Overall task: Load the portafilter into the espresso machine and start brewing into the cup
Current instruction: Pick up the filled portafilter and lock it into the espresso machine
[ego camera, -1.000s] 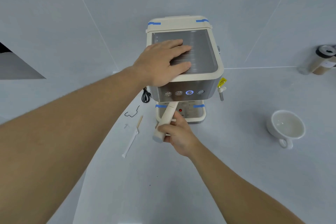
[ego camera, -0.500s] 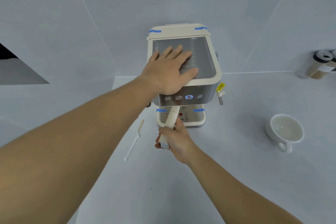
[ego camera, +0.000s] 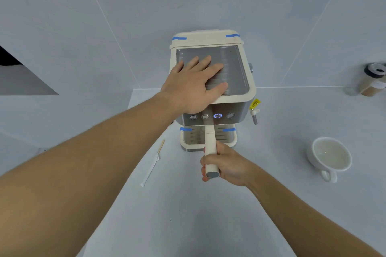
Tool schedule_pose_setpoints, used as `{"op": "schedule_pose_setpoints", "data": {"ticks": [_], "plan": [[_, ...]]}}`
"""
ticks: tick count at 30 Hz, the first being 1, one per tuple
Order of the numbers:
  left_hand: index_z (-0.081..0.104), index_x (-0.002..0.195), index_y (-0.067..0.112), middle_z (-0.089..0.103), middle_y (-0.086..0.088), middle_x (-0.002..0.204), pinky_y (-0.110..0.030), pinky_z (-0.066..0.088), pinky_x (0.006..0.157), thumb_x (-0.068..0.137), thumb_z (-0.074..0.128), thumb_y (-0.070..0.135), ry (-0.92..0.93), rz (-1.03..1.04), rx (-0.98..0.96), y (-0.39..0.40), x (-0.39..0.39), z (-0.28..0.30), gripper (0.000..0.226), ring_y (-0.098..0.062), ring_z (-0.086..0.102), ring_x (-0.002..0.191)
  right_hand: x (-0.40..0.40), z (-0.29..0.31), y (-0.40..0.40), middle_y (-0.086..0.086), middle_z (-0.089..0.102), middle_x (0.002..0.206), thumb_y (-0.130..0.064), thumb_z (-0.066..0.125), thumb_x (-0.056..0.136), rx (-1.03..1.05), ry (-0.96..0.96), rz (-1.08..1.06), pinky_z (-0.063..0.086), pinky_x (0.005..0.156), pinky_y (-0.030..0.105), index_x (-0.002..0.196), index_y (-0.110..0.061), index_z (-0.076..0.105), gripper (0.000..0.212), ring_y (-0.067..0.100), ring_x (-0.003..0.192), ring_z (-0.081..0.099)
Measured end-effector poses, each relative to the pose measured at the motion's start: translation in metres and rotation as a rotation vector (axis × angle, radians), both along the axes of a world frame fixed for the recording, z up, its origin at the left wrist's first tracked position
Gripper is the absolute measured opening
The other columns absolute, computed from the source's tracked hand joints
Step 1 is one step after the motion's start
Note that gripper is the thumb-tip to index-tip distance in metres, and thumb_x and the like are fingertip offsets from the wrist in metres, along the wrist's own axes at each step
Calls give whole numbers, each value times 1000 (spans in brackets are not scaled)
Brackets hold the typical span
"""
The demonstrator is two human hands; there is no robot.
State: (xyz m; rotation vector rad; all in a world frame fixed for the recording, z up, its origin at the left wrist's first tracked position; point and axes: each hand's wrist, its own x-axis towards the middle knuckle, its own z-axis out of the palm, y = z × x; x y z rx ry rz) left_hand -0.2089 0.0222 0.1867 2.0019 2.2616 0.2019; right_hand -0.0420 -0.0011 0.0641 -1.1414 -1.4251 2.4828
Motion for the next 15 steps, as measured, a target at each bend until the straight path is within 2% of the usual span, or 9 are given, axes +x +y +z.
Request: {"op": "schedule_pose_setpoints", "data": {"ticks": [7,15], "plan": [[23,149,41,15,8,164,-45,3,121,92,24,64,8,5,-1,1,2,-1,61,-18,9,151,8,2,9,19,52,86,7,56,88,2,-13,67,58,66,41,104,-12,49,26,28,66,59],[23,149,41,15,8,164,-44,5,122,91,25,64,-1,15,8,0,3,-1,62,-17,9,151,14,4,3,15,59,83,3,61,89,-61,-1,-10,58,75,43,104,-7,55,19,29,70,64]]}}
